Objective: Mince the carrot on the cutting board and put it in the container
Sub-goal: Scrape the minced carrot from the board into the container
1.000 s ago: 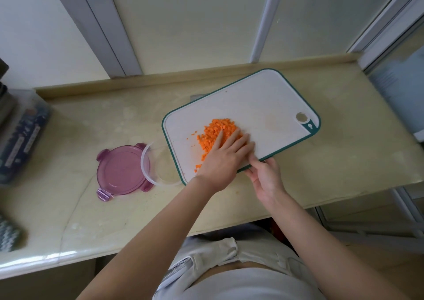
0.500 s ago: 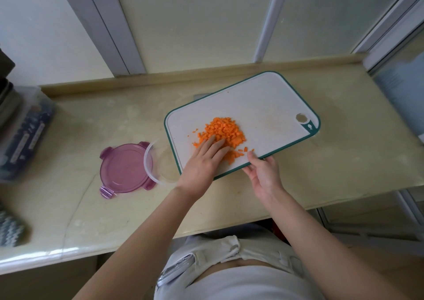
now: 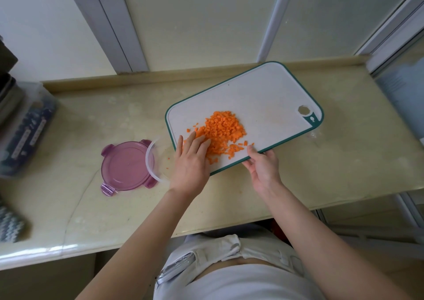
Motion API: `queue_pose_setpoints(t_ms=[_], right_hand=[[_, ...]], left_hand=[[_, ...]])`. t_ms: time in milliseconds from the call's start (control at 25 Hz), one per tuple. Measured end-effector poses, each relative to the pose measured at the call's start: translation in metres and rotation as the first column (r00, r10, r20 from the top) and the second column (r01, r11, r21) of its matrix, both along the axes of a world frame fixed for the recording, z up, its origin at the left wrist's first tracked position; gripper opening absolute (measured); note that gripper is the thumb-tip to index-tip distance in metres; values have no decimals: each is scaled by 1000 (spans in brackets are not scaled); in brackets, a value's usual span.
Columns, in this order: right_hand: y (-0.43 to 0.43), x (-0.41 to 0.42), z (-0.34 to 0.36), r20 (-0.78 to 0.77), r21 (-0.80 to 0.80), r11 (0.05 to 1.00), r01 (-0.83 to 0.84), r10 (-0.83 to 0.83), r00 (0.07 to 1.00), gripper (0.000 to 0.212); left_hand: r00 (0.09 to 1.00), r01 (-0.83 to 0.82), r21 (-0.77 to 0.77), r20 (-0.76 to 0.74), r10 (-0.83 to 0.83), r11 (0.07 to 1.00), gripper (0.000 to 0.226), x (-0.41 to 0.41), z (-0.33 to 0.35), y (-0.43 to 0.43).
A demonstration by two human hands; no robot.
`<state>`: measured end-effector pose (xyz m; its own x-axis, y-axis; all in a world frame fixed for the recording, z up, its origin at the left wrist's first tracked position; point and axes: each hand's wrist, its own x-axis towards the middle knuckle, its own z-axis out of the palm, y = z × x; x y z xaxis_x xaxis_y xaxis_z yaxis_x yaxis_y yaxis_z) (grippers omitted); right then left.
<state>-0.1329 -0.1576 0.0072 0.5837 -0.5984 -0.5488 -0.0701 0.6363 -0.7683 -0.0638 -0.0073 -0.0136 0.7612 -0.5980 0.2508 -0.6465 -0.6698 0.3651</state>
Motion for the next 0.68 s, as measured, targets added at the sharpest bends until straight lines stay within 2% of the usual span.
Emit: queue_pose_setpoints(t_ms=[120, 280, 480, 560, 680], right_hand=[[2, 2, 0, -2, -2, 1000, 9, -9, 1000, 24], [6, 8, -1, -36, 8, 1000, 27, -27, 999, 18], [10, 13, -1, -36, -11, 1000, 26, -27, 999, 24], [10, 14, 0, -21, -18, 999, 28, -28, 999, 24], [12, 15, 4, 20, -34, 999, 30, -29, 999, 26]], left_hand=[[1000, -24, -30, -10, 24, 999, 42, -5, 1, 0], [998, -66, 16, 9, 66, 998, 37, 2, -17, 19], [986, -165, 22, -12, 165, 986, 38, 7, -18, 33], [993, -111, -15, -46, 110, 994, 44, 6, -8, 21], [990, 117, -30, -70, -119, 993, 50, -2, 3, -4]])
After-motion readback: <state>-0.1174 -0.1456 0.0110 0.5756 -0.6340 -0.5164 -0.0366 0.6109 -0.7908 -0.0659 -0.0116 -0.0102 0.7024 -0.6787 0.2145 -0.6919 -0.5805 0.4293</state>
